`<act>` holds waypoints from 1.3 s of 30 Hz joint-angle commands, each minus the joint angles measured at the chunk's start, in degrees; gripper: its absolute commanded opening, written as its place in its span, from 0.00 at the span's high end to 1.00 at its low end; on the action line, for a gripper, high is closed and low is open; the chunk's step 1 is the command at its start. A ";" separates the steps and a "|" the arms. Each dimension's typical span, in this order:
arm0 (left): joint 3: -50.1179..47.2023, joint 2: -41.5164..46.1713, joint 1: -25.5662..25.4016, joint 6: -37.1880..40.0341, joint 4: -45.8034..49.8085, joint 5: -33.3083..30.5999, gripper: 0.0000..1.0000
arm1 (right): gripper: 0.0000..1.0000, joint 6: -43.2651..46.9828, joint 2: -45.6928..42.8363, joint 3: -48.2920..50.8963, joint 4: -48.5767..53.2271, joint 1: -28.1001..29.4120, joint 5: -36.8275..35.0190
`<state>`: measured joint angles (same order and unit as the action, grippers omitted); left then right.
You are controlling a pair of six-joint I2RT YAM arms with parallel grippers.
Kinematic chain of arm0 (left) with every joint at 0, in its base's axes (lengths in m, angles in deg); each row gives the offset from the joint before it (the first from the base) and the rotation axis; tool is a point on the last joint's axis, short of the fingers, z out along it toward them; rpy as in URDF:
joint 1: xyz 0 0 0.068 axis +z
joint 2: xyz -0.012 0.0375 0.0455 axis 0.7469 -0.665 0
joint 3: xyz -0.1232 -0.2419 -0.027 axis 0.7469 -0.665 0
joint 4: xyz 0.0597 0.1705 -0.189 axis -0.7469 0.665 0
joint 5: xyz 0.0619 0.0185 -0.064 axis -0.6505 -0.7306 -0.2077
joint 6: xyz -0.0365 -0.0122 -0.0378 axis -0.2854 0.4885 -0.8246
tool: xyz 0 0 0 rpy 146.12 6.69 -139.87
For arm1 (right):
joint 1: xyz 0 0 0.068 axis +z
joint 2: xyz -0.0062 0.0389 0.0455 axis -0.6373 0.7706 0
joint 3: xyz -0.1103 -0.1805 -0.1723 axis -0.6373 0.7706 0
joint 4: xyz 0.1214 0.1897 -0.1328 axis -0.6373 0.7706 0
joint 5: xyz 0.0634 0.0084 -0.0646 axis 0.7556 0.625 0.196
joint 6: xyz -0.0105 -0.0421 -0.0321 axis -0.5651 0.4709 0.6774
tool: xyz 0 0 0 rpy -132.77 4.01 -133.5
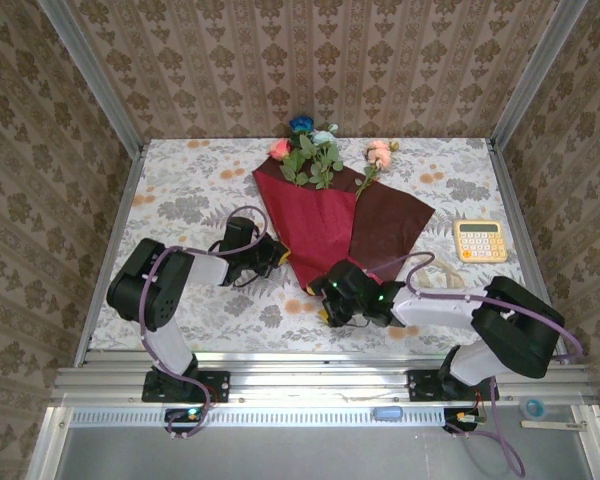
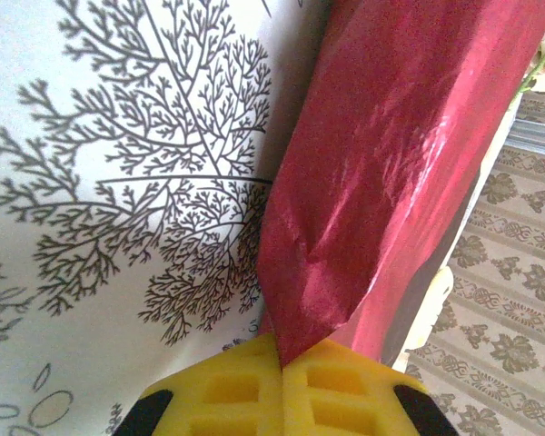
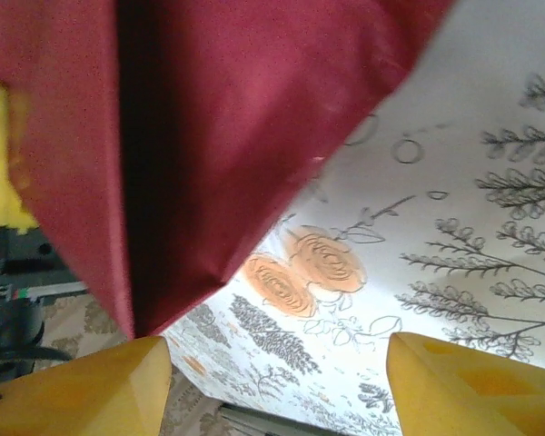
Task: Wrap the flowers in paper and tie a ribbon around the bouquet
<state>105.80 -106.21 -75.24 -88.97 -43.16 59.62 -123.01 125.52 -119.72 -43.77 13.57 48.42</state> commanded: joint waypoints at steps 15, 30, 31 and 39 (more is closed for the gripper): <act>-0.37 -1.32 -0.09 -1.09 -2.88 1.39 1.00 | 0.35 -21.82 8.59 0.97 -21.97 3.87 -21.94; -0.30 -1.98 0.42 -0.79 -2.90 1.60 1.00 | 0.38 -23.13 -1.03 0.61 -10.23 7.83 -25.52; -0.25 -1.97 0.40 -0.85 -3.00 1.63 1.00 | 0.37 -23.32 -0.65 0.49 -10.32 7.83 -25.68; -0.36 -1.80 0.37 -0.98 -2.91 1.66 1.00 | 0.34 -27.05 10.41 -1.09 -22.84 5.99 -26.61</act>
<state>105.67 -107.41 -75.22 -89.64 -45.32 60.45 -129.59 133.06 -118.93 -62.21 20.55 26.08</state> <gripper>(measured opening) 0.050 0.659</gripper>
